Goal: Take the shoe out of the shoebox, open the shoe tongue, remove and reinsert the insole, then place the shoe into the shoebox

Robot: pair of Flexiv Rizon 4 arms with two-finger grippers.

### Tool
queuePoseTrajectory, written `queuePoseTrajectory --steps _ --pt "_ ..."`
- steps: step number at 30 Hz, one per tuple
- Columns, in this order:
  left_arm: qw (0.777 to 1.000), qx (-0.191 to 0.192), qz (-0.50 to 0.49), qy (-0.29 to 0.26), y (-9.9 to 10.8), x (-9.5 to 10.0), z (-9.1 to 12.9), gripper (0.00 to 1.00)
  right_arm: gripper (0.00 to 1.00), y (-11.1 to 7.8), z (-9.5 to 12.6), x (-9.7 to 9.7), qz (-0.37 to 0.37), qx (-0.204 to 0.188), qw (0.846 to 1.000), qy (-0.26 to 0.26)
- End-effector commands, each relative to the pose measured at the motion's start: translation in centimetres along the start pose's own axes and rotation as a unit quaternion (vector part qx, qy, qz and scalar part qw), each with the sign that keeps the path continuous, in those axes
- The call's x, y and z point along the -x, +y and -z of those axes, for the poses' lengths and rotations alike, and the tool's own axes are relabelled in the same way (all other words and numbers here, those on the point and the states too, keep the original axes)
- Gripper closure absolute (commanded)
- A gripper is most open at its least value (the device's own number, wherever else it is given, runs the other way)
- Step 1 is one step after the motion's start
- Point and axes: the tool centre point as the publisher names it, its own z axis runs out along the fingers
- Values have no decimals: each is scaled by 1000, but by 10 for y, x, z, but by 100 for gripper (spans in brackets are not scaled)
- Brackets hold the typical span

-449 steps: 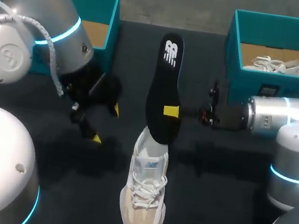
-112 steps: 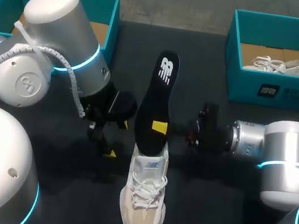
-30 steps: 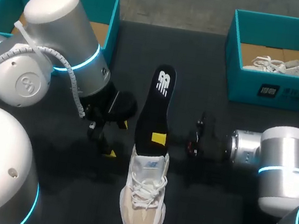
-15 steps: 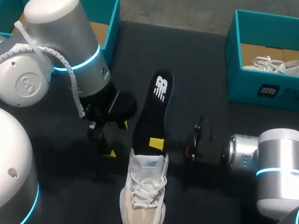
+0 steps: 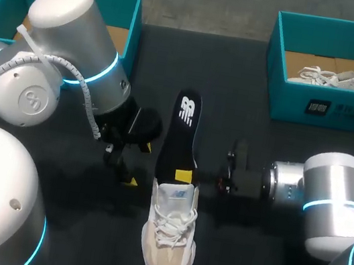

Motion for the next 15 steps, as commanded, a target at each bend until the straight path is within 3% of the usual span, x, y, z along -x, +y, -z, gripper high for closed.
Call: queuePoseTrajectory --steps 1,15 --pt "1000 1 0 -1 0 0 -2 0 100 -6 0 1 -3 -12 1000 8" --pt "1000 1 0 -1 0 0 -2 0 100 -8 1 1 -7 -18 1000 18"
